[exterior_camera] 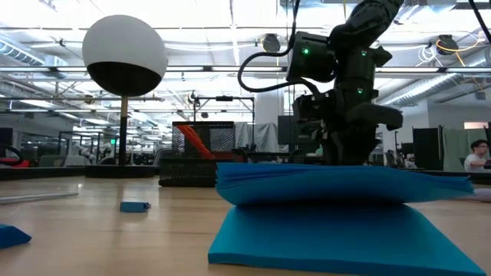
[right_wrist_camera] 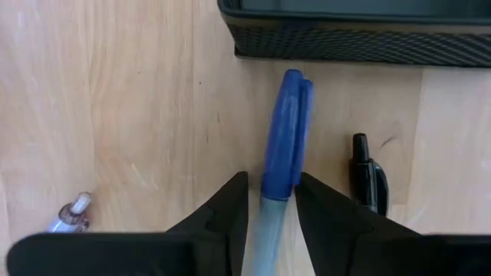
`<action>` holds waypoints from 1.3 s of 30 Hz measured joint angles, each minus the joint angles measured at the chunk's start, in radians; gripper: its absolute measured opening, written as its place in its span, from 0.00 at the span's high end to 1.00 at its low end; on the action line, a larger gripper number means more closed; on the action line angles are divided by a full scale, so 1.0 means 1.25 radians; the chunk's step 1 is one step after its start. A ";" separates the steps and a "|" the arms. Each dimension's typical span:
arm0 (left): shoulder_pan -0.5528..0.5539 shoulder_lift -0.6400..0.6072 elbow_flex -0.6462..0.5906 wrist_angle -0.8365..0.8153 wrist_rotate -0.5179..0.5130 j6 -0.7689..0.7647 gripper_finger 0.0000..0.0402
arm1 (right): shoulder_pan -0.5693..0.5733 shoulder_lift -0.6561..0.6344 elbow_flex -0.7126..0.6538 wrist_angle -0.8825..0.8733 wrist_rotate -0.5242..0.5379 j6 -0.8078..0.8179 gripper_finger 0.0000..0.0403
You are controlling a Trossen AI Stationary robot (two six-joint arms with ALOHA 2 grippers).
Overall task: Pick and place office supplies into organizer
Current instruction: Put the blue pen into the desk organizer
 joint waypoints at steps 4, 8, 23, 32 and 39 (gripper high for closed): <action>0.000 0.000 0.000 0.000 -0.001 0.000 0.57 | 0.000 0.001 0.000 0.001 0.001 0.001 0.82; 0.000 0.000 0.000 0.000 -0.001 0.000 0.57 | 0.000 0.001 -0.001 0.002 0.000 0.001 0.91; 0.000 0.000 0.000 0.000 -0.002 -0.001 0.57 | -0.002 -0.040 -0.002 -0.002 -0.020 0.019 0.92; 0.000 0.000 0.000 0.001 -0.003 0.000 0.57 | -0.002 -0.148 -0.004 -0.072 -0.033 0.006 0.92; 0.000 0.000 0.000 0.001 -0.003 0.001 0.57 | -0.001 -0.200 -0.004 -0.080 -0.030 0.040 0.92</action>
